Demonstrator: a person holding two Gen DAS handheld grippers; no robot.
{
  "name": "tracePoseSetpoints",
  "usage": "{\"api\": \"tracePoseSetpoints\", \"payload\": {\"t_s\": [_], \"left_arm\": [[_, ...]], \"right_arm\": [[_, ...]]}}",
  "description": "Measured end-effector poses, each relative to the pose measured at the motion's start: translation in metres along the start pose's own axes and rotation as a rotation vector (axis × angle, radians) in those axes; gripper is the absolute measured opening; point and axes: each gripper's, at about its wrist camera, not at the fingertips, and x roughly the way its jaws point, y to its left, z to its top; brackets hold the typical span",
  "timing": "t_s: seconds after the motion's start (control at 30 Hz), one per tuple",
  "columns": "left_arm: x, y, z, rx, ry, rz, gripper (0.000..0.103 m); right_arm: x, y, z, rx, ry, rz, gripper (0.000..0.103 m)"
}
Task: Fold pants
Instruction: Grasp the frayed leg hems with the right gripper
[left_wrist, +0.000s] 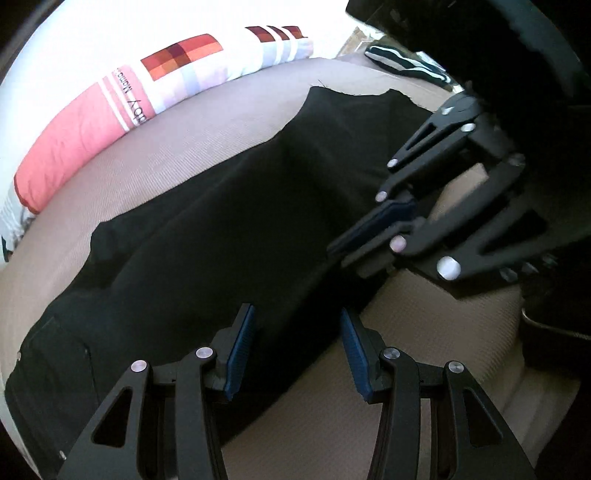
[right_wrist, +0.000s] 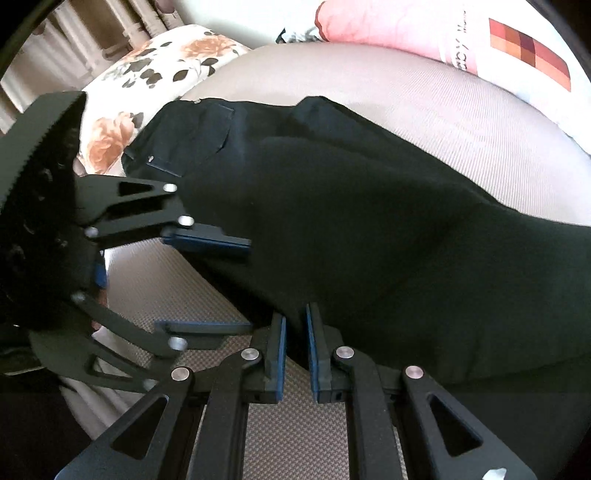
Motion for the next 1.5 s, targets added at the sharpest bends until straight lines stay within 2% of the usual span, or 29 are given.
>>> {"api": "tracePoseSetpoints", "payload": {"t_s": [0.03, 0.07, 0.1, 0.17, 0.27, 0.4, 0.5, 0.57, 0.63, 0.73, 0.83, 1.0, 1.07, 1.17, 1.33, 1.43, 1.5], "left_arm": [[0.003, 0.0, 0.002, -0.008, 0.0, 0.002, 0.039], [0.005, 0.001, 0.003, -0.02, 0.001, -0.004, 0.02], [0.006, 0.002, 0.004, -0.027, 0.007, -0.003, 0.012], [0.008, 0.003, 0.006, -0.047, 0.009, 0.008, 0.011], [0.006, 0.007, 0.005, -0.077, 0.0, 0.002, 0.01], [0.004, 0.011, 0.004, -0.118, -0.006, -0.01, 0.011], [0.001, 0.012, 0.002, -0.142, -0.01, -0.016, 0.011], [0.0, 0.014, 0.002, -0.157, -0.01, -0.017, 0.011], [0.0, 0.014, 0.002, -0.166, -0.008, -0.019, 0.011], [0.0, 0.017, 0.002, -0.185, -0.004, -0.027, 0.011], [0.001, 0.017, 0.002, -0.2, 0.005, -0.029, 0.011], [0.003, 0.017, 0.001, -0.211, 0.02, -0.032, 0.011], [0.004, 0.016, 0.001, -0.209, 0.026, -0.029, 0.011], [0.004, 0.014, 0.001, -0.204, 0.029, -0.025, 0.011], [0.003, 0.011, 0.001, -0.185, 0.026, -0.009, 0.011], [0.002, 0.007, 0.001, -0.153, 0.017, 0.009, 0.011], [0.004, 0.006, 0.001, -0.145, 0.019, 0.005, 0.011]], "right_arm": [[-0.002, 0.001, 0.0, -0.002, -0.002, 0.0, 0.013], [-0.003, 0.001, 0.0, -0.003, -0.002, -0.001, 0.016], [-0.006, 0.0, -0.001, -0.004, -0.002, -0.004, 0.018], [-0.018, -0.003, -0.004, 0.003, -0.031, -0.005, 0.029], [-0.042, -0.029, -0.01, 0.087, -0.098, 0.011, 0.031], [-0.067, -0.108, -0.033, 0.358, -0.17, 0.002, 0.031], [-0.083, -0.183, -0.063, 0.613, -0.226, -0.04, 0.032], [-0.091, -0.221, -0.081, 0.753, -0.277, -0.032, 0.032], [-0.098, -0.249, -0.098, 0.863, -0.324, -0.019, 0.032], [-0.103, -0.278, -0.112, 0.955, -0.372, -0.025, 0.032], [-0.103, -0.299, -0.117, 1.002, -0.393, -0.033, 0.032], [-0.103, -0.321, -0.118, 1.087, -0.471, 0.022, 0.027], [-0.106, -0.327, -0.116, 1.089, -0.479, 0.017, 0.015], [-0.108, -0.328, -0.11, 1.077, -0.467, -0.006, 0.005], [-0.154, -0.297, -0.108, 0.947, -0.504, -0.196, 0.003], [-0.182, -0.267, -0.126, 0.889, -0.488, -0.365, 0.002], [-0.187, -0.255, -0.148, 0.899, -0.46, -0.424, 0.002]]}}
